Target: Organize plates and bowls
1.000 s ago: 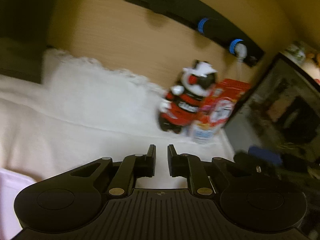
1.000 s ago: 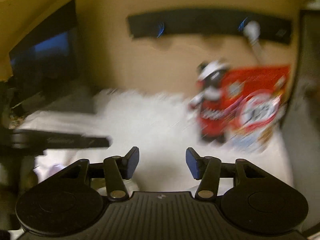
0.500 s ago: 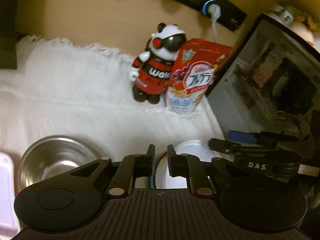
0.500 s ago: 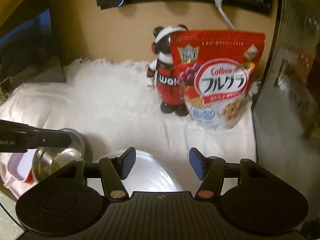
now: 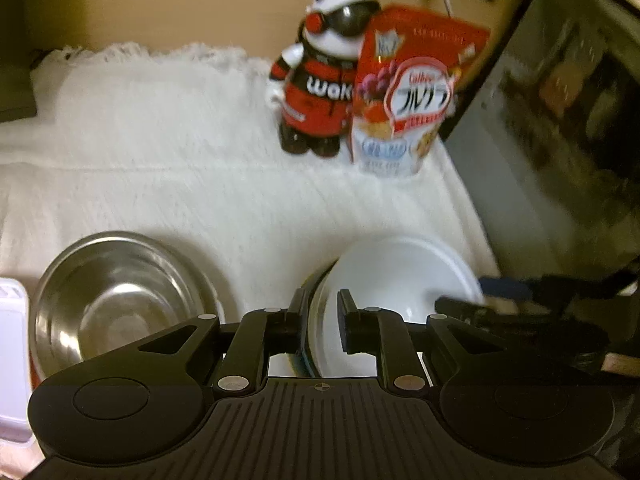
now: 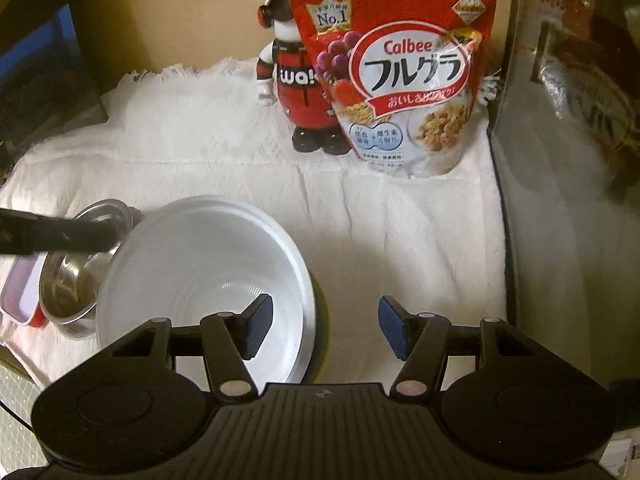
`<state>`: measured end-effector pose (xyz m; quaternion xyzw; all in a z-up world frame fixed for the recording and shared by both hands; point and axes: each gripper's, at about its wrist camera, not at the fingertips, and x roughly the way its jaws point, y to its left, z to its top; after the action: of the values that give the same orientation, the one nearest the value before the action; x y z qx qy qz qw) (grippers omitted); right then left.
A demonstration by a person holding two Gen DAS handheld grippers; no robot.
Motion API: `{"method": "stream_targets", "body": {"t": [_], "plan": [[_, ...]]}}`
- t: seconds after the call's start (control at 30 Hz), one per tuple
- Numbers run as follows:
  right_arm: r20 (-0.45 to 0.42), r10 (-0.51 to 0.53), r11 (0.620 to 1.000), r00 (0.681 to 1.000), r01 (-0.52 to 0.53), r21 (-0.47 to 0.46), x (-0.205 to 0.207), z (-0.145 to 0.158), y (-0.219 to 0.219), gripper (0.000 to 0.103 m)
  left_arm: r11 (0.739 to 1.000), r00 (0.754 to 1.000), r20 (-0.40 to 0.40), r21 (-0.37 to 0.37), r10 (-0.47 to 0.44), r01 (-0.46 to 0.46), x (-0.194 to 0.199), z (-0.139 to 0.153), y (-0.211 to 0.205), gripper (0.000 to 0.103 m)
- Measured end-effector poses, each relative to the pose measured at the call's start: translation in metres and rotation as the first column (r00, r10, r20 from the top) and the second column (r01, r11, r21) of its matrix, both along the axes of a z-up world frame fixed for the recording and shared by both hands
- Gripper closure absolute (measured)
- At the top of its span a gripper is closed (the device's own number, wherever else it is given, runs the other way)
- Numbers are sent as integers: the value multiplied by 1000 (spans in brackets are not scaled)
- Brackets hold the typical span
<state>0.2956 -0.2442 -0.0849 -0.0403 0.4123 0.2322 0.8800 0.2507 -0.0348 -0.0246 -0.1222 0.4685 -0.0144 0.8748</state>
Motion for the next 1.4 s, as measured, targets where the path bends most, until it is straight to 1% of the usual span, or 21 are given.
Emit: {"method": "stream_targets", "body": {"t": [0.07, 0.23, 0.3, 0.37, 0.4, 0.43, 0.47, 0.5, 0.53, 0.6, 0.63, 0.7, 0.8, 0.83, 0.87, 0.9, 1.0, 1.1, 1.27, 1.33, 1.4], "plan": [[-9, 7, 1000, 1000, -7, -5, 2, -4, 3, 43, 1000, 1000, -16, 13, -4, 4, 2, -6, -2, 84], [-51, 1, 1000, 999, -2, -12, 9, -15, 7, 43, 1000, 1000, -20, -4, 8, -8, 2, -20, 2, 84], [-69, -8, 1000, 998, 7, -17, 12, -21, 7, 43, 999, 999, -26, -32, 26, -27, 2, -30, 6, 83], [-89, -16, 1000, 996, 14, -20, 16, -28, 9, 43, 996, 998, -53, -79, 38, -42, 6, -43, 11, 82], [-103, -19, 1000, 995, 17, -22, 18, -32, 9, 43, 995, 997, -69, -91, 42, -48, 8, -49, 13, 78], [-117, -23, 999, 993, 20, -25, 21, -36, 10, 43, 994, 996, -81, -92, 46, -53, 10, -53, 14, 71], [-131, -26, 999, 991, 23, -27, 23, -40, 11, 43, 995, 995, -86, -86, 49, -57, 11, -56, 16, 66], [-141, -25, 1000, 990, 23, -18, 25, -42, 10, 43, 995, 993, -102, -81, 53, -62, 14, -59, 18, 59], [-151, -25, 1000, 988, 24, -7, 27, -42, 10, 43, 995, 992, -115, -79, 55, -64, 16, -62, 21, 53], [-156, -21, 1000, 988, 21, 3, 29, -42, 10, 43, 995, 989, -140, -82, 46, -58, 21, -69, 23, 50], [-156, -17, 1000, 988, 18, 6, 30, -43, 10, 43, 994, 988, -150, -94, 42, -57, 22, -73, 24, 51], [-166, -4, 1000, 986, 7, 22, 30, -45, 10, 43, 991, 986, -161, -124, 37, -57, 24, -81, 23, 56], [-182, 8, 999, 983, 0, 44, 33, -48, 8, 42, 979, 983, -183, -200, -1, -36, 28, -94, 16, 56], [-191, 9, 999, 982, 1, 51, 35, -49, 7, 42, 976, 982, -187, -218, -14, -27, 30, -97, 12, 51], [-197, 11, 998, 980, 0, 58, 36, -49, 7, 42, 978, 981, -191, -208, -18, -22, 32, -98, 7, 49], [-197, 16, 998, 980, -3, 66, 36, -50, 5, 42, 981, 981, -192, -192, -22, -16, 34, -97, 3, 45], [-215, 25, 993, 976, 0, 115, 36, -57, -5, 42, 984, 981, -193, -176, -25, -10, 37, -93, -4, 43], [-260, 36, 984, 965, 11, 176, 35, -66, -16, 42, 985, 983, -181, -170, -29, -2, 36, -88, -9, 43], [-273, 25, 977, 962, 34, 209, 35, -69, -22, 42, 986, 981, -190, -167, -43, 11, 32, -79, -14, 43], [-279, 38, 976, 959, 24, 215, 34, -69, -21, 42, 986, 978, -202, -164, -52, 19, 32, -75, -16, 47], [-293, 58, 971, 954, 15, 239, 32, -69, -17, 40, 989, 976, -200, -137, -87, 60, 30, -68, -23, 50]]}}
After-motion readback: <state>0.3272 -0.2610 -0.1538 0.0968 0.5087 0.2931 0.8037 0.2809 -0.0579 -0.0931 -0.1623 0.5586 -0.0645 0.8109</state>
